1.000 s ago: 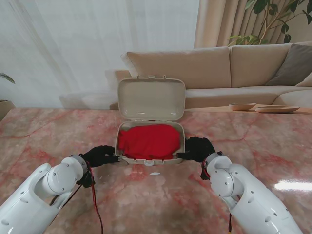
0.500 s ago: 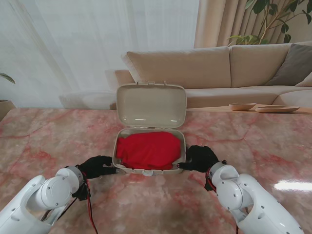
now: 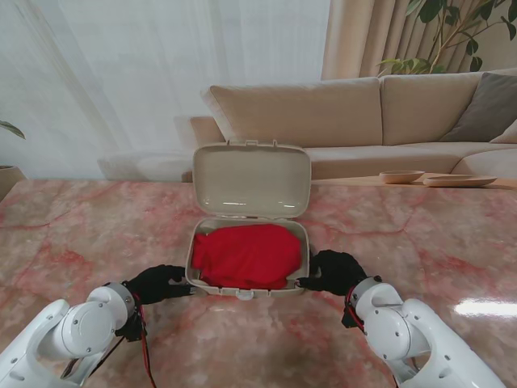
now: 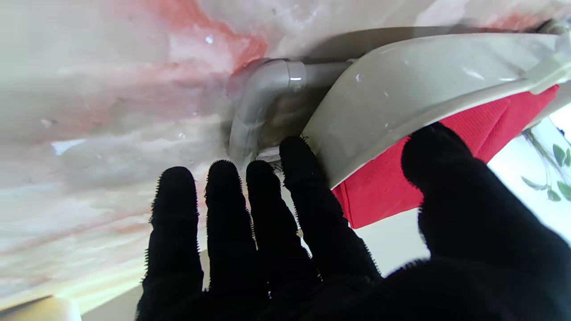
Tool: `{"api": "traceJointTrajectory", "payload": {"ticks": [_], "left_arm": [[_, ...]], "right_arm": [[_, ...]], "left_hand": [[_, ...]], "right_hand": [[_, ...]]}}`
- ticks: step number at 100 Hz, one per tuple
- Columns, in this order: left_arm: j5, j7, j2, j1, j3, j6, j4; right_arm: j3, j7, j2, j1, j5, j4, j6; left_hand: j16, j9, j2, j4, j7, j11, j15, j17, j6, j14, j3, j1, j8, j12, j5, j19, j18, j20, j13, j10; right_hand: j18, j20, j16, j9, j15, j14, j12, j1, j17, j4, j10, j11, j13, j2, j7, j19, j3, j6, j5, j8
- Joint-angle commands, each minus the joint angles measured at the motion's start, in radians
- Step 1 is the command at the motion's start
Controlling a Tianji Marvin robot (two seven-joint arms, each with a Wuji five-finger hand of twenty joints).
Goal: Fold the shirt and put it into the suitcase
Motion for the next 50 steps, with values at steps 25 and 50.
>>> {"api": "traceJointTrajectory", "payload": {"ticks": [25,50], "left_arm": [[0.010,0.000,0.000,0.026,-0.001,0.011,0.001],[0.011,0.023,-0.006,0.048,-0.020,0.008,-0.028]], "right_arm": [[0.015,0.002,-0.012,-0.030,0.043,-0.017,0.038],[0.037,-0.031,-0.020,-0.036,0.051,-0.031,0.047]], "left_hand": [[-0.011,-0.036,0.060,0.015,0.040,-0.016,-0.017,-0.007,-0.099,0.027,-0.033,0.000,0.024,-0.010,0.017,-0.015,0.021,0.022,-0.007,-0.015],[-0.010,-0.031,0.060,0.015,0.043,-0.016,-0.016,-0.005,-0.111,0.029,-0.034,-0.001,0.026,-0.010,0.020,-0.013,0.023,0.023,-0.005,-0.013]], "right_hand": [[0.032,0.029,0.025,0.019,-0.007,0.039,-0.010,-0.004,0.008,0.048,0.037,-0.031,0.038,0.008,-0.035,0.004,-0.045,-0.111,-0.018,-0.018],[0.029,0.028,0.026,0.021,-0.008,0.035,-0.011,-0.020,0.011,0.047,0.034,-0.041,0.040,0.008,-0.044,0.006,-0.060,-0.107,-0.027,-0.020]]}}
